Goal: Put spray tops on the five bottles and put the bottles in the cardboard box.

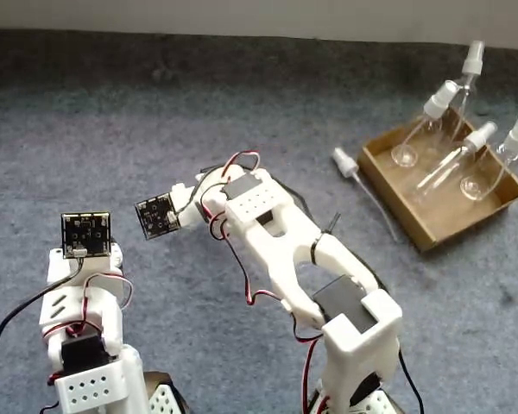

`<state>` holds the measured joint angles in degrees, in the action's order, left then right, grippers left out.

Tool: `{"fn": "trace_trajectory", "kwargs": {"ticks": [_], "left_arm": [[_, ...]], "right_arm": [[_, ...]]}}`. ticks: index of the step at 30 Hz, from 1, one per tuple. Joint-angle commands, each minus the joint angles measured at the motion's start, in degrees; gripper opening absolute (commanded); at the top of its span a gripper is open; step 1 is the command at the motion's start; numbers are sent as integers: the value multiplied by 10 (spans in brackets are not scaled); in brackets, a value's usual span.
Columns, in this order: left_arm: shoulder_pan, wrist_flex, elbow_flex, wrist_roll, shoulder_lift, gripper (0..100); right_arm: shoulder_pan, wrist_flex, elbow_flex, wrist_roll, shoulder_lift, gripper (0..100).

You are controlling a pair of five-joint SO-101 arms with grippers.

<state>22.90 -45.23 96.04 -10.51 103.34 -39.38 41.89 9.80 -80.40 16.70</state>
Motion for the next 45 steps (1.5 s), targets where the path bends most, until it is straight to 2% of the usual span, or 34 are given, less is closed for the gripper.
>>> {"fn": "trace_trajectory", "kwargs": {"ticks": [1,7,10,13,16,20,24,28,33,36,45], "left_arm": [[-11,11,10,-4,5,14],[-11,11,10,-4,5,14],[-11,11,10,-4,5,14],[-11,11,10,-4,5,14],[-11,11,10,-4,5,14],[-11,11,10,-4,5,14],[-11,11,10,-4,5,14],[-11,11,10,-4,5,14],[-11,11,10,-4,5,14],[-11,11,10,-4,5,14],[-11,11,10,-4,5,14]], "right_arm": [[-7,0,3,-5,6,188],[-7,0,0,-5,3,193],[-7,2,0,-4,-11,248],[-10,49,0,-5,-34,305],[-15,80,-1,-21,-40,310],[-14,37,3,-66,-20,310],[-13,22,0,-69,28,310],[2,22,0,-68,55,230],[21,24,-1,-67,44,14],[41,25,2,-57,18,14],[85,51,4,116,-120,5]]}}
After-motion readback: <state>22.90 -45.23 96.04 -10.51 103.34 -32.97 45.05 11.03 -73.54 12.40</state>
